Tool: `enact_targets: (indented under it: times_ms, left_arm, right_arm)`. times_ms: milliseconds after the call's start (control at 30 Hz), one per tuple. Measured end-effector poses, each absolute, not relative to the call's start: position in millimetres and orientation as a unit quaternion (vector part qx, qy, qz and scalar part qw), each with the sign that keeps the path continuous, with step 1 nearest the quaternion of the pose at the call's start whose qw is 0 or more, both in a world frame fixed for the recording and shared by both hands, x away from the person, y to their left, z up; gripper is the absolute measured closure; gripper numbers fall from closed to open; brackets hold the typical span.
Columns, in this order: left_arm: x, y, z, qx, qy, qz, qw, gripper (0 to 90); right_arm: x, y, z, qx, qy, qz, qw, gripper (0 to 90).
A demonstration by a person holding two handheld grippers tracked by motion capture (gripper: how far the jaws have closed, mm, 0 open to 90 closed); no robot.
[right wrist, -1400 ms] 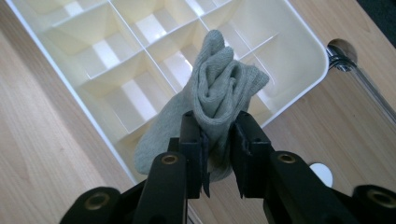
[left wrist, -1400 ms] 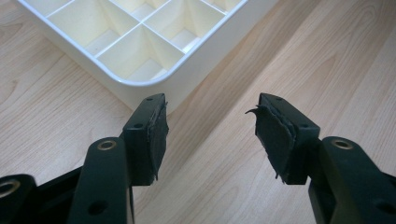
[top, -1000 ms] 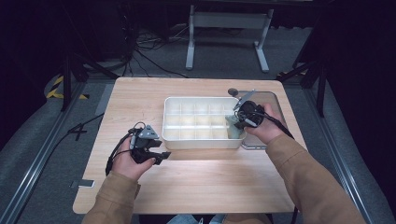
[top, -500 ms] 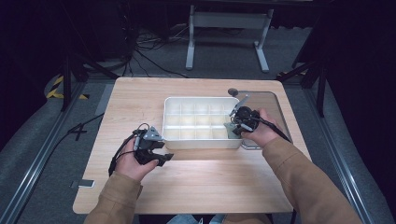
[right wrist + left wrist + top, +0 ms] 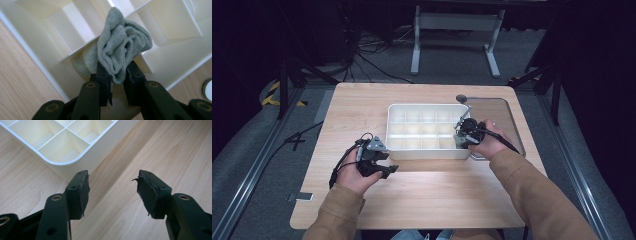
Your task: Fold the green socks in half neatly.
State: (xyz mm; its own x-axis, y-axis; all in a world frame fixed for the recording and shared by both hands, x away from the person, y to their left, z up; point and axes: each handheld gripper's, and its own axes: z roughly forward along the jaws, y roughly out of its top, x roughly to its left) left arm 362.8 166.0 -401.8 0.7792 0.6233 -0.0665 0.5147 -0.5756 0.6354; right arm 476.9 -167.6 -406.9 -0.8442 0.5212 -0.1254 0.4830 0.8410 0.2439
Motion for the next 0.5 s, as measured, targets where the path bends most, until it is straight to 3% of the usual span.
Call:
enact_targets:
  times_ms: [267, 367, 500]
  left_arm:
    - [363, 167, -401, 0.884, 0.323, 0.081, 0.328, 43.3]
    - [363, 167, -402, 0.883, 0.324, 0.083, 0.329, 43.7]
    - [363, 166, -402, 0.884, 0.323, 0.084, 0.328, 43.9]
  right_arm:
    - [479, -167, -404, 0.281, 0.951, 0.101, 0.077, 71.9]
    - [480, -169, -395, 0.295, 0.945, 0.124, 0.060, 57.7]
    - [481, -170, -383, 0.301, 0.942, 0.136, 0.060, 52.7]
